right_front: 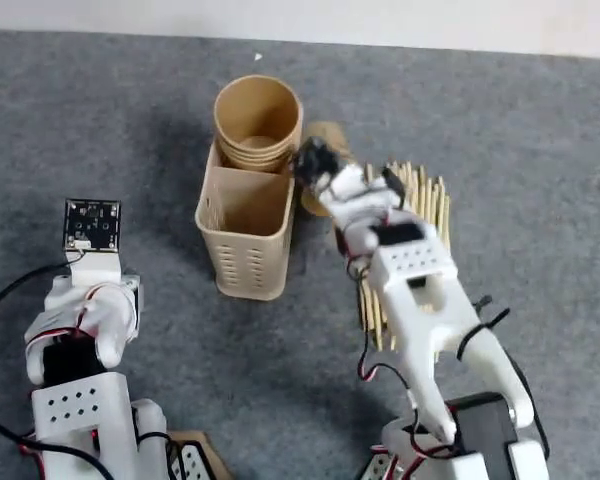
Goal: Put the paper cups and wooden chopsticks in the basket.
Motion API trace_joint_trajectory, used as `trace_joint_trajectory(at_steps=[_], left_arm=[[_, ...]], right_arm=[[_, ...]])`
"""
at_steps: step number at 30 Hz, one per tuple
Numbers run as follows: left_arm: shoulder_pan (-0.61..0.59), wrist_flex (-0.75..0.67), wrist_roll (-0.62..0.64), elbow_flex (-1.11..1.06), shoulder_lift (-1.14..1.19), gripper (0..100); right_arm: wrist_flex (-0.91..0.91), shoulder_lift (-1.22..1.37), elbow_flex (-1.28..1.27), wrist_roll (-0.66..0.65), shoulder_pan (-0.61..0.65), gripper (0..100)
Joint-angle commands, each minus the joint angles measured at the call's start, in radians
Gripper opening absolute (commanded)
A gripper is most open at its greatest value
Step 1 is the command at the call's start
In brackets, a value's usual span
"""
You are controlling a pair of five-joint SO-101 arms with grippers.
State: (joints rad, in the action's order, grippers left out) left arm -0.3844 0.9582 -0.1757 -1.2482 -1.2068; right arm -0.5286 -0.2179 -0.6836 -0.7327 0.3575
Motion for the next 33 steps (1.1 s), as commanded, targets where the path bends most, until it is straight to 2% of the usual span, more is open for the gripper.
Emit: trace_joint_trajectory(at_steps=[1, 9, 13, 19, 23, 28, 33], left_arm=[[0.015, -0.018, 0.011, 0.005, 0.001, 16], [0.016, -0.018, 0.011, 0.005, 0.001, 16], [0.016, -0.018, 0.011, 0.005, 0.001, 16], [0.016, -0.017, 0.011, 0.005, 0.001, 16], [0.016, -0.017, 0.011, 0.005, 0.001, 16], [0.016, -0.017, 0.011, 0.005, 0.001, 16], [0.016, -0.017, 0.011, 0.005, 0.001, 16]], right_arm=[[0.154, -0.059, -0.051, -0.126, 0.018, 36.4], [0.410, -0.018, -0.087, -0.241, 0.015, 36.4], [0.481, 0.157, -0.056, -0.302, 0.010, 36.4], [0.518, 0.440, 0.166, -0.315, -0.015, 36.2], [0.515, 0.512, 0.269, -0.290, -0.038, 26.7], [0.432, 0.503, 0.286, -0.287, -0.058, 1.5], [0.205, 0.348, 0.283, -0.287, -0.073, 1.2]])
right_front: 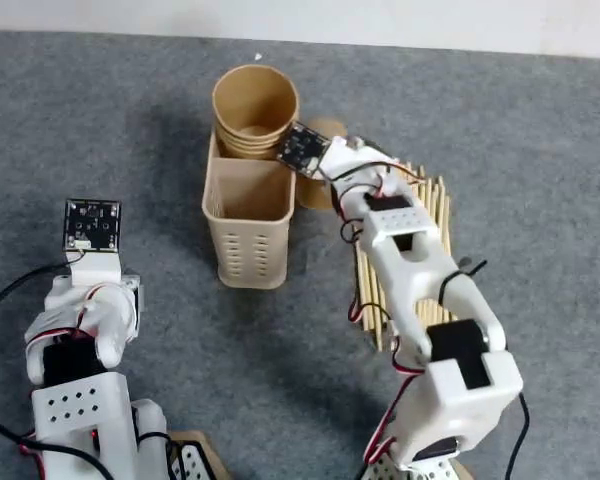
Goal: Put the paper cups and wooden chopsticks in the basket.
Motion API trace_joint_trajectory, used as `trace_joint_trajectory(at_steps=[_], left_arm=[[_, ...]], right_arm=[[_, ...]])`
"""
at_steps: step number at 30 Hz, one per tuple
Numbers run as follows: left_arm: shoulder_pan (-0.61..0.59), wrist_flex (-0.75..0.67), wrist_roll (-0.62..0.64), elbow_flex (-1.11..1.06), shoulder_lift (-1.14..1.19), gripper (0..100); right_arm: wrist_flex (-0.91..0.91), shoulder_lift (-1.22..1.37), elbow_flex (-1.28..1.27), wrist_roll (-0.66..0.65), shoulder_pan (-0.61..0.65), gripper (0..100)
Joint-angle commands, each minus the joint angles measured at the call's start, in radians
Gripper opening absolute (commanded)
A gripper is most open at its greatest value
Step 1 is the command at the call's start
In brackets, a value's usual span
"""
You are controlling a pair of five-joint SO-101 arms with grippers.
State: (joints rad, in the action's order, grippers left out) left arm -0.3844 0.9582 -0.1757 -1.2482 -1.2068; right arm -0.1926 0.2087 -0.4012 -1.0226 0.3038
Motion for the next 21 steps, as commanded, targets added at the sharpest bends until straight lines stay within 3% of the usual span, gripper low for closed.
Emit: trace_joint_trajectory(at_steps=[1, 13, 17, 21], left_arm=[[0.016, -0.017, 0.011, 0.005, 0.001, 16], [0.016, -0.017, 0.011, 0.005, 0.001, 16], [0.016, -0.017, 0.012, 0.005, 0.001, 16], [0.016, -0.017, 0.012, 0.005, 0.001, 16]], right_arm=[[-0.186, -0.124, 0.002, 0.005, -0.022, 0.9], [-0.536, -0.702, 0.012, 0.259, -0.016, 0.6], [-0.693, -0.803, 0.150, 0.311, -0.022, 0.6], [-0.881, -0.792, 0.406, 0.443, -0.016, 0.6]])
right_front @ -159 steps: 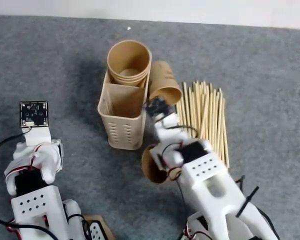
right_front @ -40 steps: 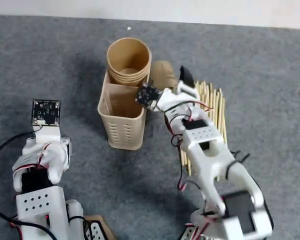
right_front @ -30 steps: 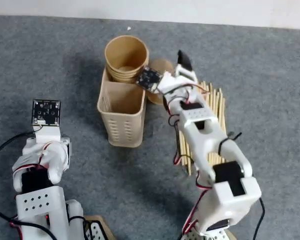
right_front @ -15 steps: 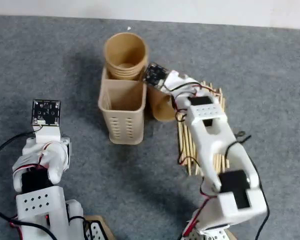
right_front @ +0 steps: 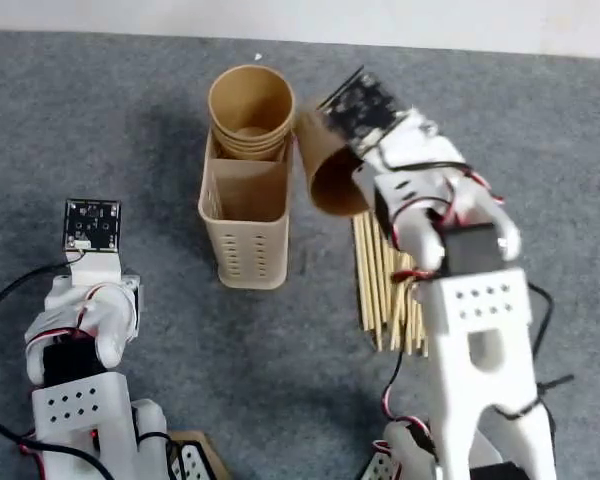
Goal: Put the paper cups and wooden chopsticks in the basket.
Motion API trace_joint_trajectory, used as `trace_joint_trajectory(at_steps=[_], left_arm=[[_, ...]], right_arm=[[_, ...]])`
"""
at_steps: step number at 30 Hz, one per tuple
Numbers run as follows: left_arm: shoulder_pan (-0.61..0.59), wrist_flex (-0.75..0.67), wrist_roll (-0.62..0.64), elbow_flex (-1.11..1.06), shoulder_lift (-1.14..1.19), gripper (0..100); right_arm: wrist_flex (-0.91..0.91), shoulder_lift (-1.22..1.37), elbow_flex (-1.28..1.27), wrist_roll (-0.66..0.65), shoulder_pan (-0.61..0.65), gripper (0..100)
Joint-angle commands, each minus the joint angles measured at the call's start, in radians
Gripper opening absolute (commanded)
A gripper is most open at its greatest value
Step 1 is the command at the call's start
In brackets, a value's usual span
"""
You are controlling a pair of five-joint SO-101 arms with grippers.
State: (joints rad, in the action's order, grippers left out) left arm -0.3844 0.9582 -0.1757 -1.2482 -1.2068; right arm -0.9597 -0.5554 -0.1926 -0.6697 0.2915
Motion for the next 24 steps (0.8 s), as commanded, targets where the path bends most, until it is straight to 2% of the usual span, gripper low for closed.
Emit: trace_joint_trajectory(at_steps=[1, 8, 14, 19, 24], left_arm=[[0.016, -0.017, 0.012, 0.005, 0.001, 16], [0.016, -0.015, 0.012, 0.005, 0.001, 16], [0.016, -0.015, 0.012, 0.005, 0.001, 16], [0.019, -0.017, 0.012, 0.005, 0.001, 16], [0.042, -0.014, 0.012, 0.005, 0.001, 16]], right_arm=[[-0.143, -0.012, 0.259, 0.133, -0.001, 0.6], [-0.275, 0.272, 0.585, 0.330, 0.111, 0.6], [-0.441, 0.536, 0.860, 0.446, 0.119, 0.5], [-0.622, 0.693, 1.119, 0.477, 0.186, 0.5], [-0.696, 0.779, 1.294, 0.479, 0.242, 0.5]])
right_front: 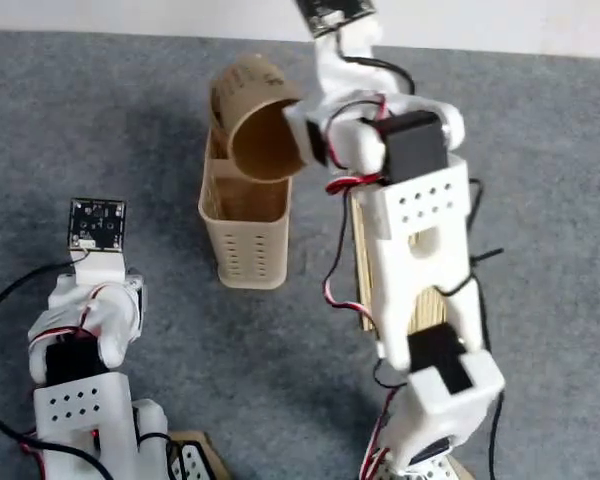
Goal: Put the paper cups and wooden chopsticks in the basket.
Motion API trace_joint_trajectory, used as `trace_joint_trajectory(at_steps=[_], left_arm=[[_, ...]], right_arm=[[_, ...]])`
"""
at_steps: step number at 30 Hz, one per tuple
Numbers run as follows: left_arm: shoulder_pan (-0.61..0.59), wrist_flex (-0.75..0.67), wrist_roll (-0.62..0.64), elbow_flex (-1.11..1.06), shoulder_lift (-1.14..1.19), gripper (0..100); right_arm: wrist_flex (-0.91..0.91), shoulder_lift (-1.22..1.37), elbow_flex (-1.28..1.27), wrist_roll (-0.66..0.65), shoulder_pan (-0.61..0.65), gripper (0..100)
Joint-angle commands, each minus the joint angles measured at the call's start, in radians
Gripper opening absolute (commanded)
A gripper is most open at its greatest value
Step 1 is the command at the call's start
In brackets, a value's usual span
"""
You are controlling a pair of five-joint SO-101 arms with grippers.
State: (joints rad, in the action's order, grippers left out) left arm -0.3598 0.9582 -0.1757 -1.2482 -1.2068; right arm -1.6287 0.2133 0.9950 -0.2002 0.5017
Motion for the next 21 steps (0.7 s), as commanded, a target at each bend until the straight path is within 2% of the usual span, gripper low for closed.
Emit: trace_joint_trajectory(at_steps=[1, 16, 21], left_arm=[[0.018, -0.014, 0.012, 0.005, 0.001, 16], [0.018, -0.014, 0.012, 0.005, 0.001, 16], [0.018, -0.015, 0.012, 0.005, 0.001, 16]], right_arm=[[-0.027, 0.016, 0.128, 0.009, 0.033, 0.5], [0.002, 0.025, 0.150, 0.009, 0.033, 1.0], [-0.082, 0.025, 0.150, 0.012, 0.033, 0.5]])
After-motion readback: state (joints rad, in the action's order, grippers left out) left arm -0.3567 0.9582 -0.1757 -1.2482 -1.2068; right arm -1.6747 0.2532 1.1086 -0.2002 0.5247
